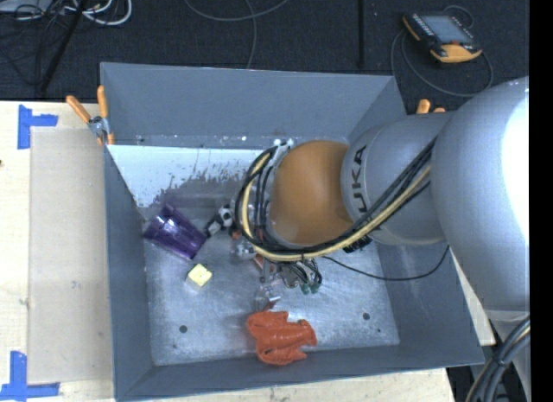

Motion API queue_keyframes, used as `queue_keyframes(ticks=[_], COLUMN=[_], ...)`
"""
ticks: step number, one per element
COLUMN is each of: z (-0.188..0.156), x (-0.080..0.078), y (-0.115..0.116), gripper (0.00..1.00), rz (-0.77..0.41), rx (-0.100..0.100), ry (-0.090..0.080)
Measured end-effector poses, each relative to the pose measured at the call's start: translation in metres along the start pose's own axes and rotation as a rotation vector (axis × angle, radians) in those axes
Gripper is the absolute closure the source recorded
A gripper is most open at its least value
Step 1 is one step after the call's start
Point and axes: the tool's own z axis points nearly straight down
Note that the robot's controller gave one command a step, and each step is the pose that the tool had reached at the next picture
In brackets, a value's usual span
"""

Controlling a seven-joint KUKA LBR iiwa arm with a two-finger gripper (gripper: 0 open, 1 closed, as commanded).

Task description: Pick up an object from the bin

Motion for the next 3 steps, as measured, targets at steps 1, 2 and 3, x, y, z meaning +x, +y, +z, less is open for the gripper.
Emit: queue_keyframes(ticks=[1,2,3], z=[-0.001,0.0004,0.0004], x=[-0.0005,0.0004,0.0004], y=[0.0003,0.0003,0.0003], gripper=[1.0,0.0,0.0], rz=[0.001,0.001,0.002], rx=[-0.001,0.0,0.0], ry=[-0.001,0.001,0.001])
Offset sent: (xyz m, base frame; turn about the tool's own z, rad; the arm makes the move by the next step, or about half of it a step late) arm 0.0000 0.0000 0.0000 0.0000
